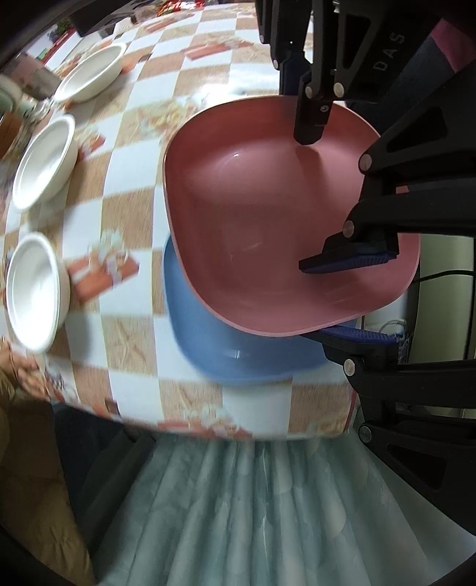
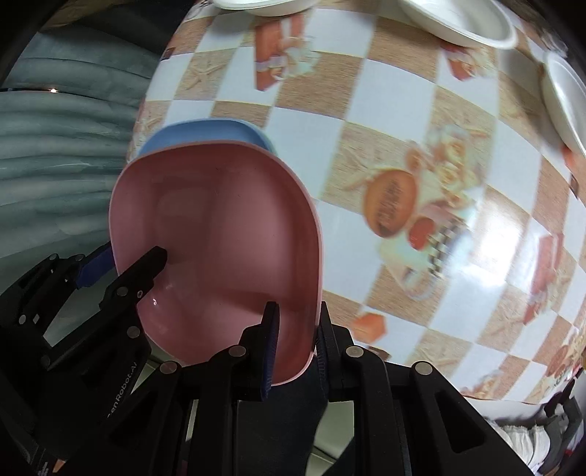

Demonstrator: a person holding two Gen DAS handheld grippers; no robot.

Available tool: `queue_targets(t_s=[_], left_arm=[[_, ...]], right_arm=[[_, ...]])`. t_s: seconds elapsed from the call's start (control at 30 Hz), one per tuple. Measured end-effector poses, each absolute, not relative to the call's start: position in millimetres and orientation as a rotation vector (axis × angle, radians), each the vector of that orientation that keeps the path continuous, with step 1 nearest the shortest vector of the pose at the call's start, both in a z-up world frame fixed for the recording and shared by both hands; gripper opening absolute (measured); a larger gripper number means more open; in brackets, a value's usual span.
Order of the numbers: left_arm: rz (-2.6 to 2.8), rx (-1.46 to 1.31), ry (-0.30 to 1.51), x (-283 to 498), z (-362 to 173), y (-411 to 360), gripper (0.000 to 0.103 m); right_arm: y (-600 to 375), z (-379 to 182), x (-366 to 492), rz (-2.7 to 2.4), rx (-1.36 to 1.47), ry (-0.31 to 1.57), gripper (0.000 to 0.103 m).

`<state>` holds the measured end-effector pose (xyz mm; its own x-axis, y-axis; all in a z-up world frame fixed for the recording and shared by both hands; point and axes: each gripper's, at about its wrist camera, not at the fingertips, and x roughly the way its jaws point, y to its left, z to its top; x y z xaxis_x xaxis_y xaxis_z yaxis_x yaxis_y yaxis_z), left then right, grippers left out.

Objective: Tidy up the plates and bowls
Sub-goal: 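Carry the pink plate onto the blue plate and lower it, then open the left gripper to release the pink plate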

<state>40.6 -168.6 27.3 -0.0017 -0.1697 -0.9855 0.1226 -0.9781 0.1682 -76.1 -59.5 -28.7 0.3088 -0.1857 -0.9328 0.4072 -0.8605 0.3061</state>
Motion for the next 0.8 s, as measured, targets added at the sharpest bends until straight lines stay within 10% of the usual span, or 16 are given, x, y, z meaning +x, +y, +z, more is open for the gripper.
queue_targets(t_s=[0.27,0.4,0.53,0.8], left_arm=[[-2.052,2.017,-0.053,38.1,24.3,-201.4,0.031],[-2.049,1.987,-0.067,36.0,20.4,-207.0,0.054],[-2.075,1.946,-0.076,36.9,24.2,-207.6,0.074],[-2.193,2.043,0.007,28.8,31.5,-170.1,0.079]], right_arm=[[-76.7,-27.0,-76.0,-1.551,2.083,0.19,0.022],[-66.3,-23.3,-77.7,-1.538,2.074,0.17,0.022],[-53.8,-24.6,-81.7,-1.597,2.082,0.254,0.08],[57.7,-33.0,-91.1,-1.701,2.272,0.127,0.086]])
